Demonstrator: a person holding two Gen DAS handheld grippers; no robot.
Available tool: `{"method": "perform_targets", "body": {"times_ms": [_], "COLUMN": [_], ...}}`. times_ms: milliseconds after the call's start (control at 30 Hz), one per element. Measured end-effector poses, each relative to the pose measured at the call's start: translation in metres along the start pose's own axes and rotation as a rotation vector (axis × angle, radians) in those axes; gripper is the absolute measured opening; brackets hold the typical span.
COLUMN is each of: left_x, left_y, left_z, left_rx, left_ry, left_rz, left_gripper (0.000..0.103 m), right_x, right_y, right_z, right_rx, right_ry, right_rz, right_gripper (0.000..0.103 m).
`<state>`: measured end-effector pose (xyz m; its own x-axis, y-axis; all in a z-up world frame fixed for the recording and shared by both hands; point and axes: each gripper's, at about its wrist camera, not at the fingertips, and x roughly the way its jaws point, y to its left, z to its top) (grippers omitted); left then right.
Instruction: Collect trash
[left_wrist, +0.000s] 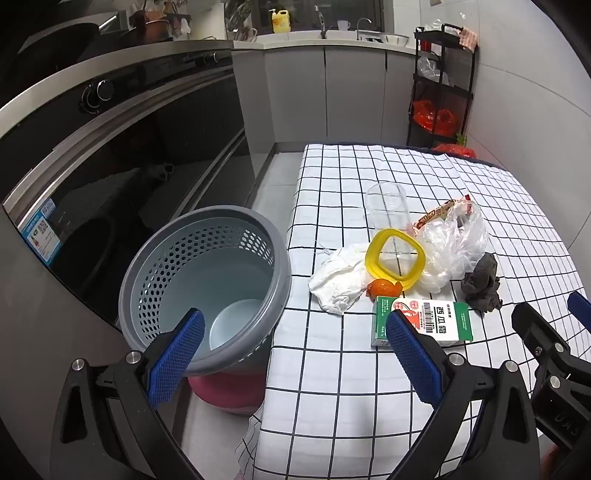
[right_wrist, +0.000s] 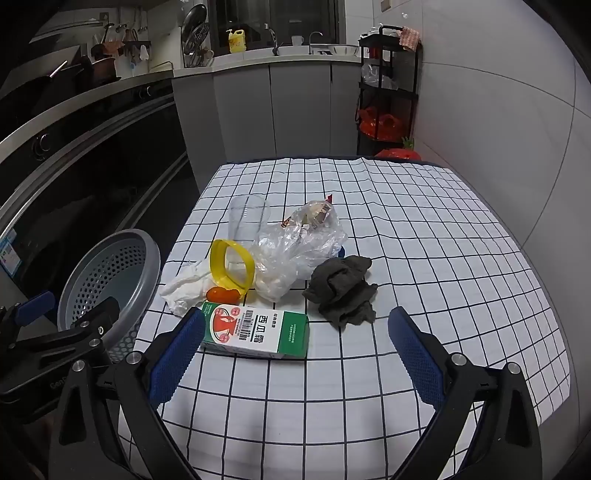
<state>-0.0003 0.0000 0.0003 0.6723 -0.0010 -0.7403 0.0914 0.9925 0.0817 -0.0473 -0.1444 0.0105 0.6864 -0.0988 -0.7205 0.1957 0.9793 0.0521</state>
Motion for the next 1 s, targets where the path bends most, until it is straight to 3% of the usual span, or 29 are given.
{"method": "perform_targets", "body": {"times_ms": [1000], "left_x": [-0.0001], "left_y": [-0.0001], "left_z": [0.0000], "left_rx": [0.002], "left_ry": [-0.003], "left_rz": [0.002], "left_gripper": [0.097], "right_x": [-0.0052], "right_y": [-0.0014], "right_z": [-0.0003], "right_rx": [0.005], "right_ry": [-0.016], "right_rz": [0.005], "right_gripper": [0.095]}}
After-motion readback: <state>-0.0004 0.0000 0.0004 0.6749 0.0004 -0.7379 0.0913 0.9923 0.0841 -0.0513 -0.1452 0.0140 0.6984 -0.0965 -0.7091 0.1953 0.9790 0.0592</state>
